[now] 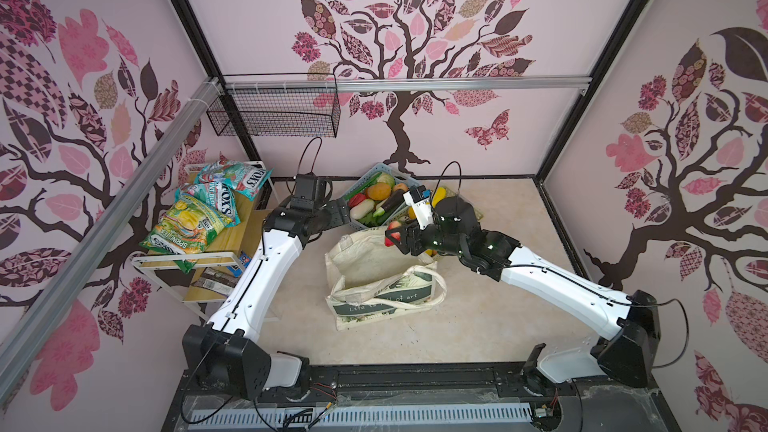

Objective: Place the food into the grocery bag and tie it
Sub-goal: 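Carry the apple with the right gripper into the tote bag and release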

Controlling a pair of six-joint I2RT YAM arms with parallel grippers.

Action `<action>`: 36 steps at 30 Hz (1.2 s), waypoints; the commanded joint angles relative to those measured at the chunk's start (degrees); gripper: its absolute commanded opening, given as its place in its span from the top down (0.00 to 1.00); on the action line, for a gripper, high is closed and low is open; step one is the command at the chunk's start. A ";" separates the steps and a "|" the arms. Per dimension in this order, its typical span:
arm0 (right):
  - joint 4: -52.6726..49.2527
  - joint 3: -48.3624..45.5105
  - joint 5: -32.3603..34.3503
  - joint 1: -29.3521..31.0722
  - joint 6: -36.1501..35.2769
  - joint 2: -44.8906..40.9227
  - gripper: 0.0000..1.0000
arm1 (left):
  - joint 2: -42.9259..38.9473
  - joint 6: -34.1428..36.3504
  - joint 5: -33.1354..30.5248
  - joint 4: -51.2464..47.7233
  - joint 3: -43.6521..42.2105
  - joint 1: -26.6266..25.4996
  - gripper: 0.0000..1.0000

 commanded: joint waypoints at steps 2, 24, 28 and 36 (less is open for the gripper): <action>-0.90 -0.18 1.97 1.93 -1.72 2.42 0.38 | -1.42 -0.42 -0.10 0.82 -1.48 -0.09 0.11; -14.05 6.58 11.10 13.11 -11.57 15.32 0.37 | -1.94 -0.35 0.10 1.57 -3.37 -0.09 0.11; -16.22 7.94 11.49 13.32 -12.72 16.72 0.37 | -1.78 -0.28 0.28 1.90 -3.58 0.01 0.11; -15.58 6.46 8.62 13.32 -12.79 20.76 0.36 | -1.69 -0.87 1.81 1.92 -3.56 1.62 0.11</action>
